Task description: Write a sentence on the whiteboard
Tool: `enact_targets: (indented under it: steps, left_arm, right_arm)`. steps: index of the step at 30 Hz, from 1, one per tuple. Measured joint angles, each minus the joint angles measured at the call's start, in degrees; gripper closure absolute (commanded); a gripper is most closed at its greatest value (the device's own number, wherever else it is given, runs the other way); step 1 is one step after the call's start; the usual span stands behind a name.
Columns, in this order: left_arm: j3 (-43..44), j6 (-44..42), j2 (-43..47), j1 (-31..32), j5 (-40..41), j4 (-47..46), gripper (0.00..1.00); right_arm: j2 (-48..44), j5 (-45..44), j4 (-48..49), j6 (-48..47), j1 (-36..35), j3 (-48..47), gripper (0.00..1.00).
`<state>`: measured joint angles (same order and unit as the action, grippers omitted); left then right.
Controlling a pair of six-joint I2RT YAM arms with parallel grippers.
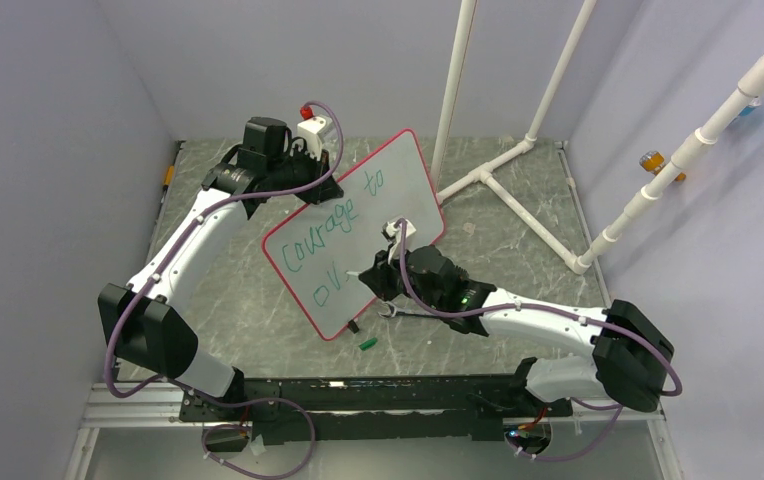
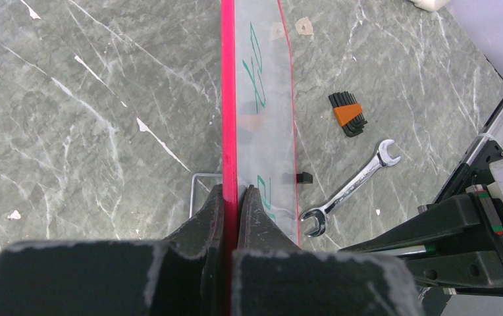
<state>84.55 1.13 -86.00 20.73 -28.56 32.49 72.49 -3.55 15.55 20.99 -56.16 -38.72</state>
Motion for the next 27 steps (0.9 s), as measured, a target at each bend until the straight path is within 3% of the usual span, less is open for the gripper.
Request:
enact_targets:
  steps: [27]
  left_arm:
    - [0.0, -0.4, 0.0, 0.0, -0.3, 0.0, 1.00]
  right_arm:
    - [1.4, 2.4, 1.0, 1.6, -0.6, 2.8, 1.00]
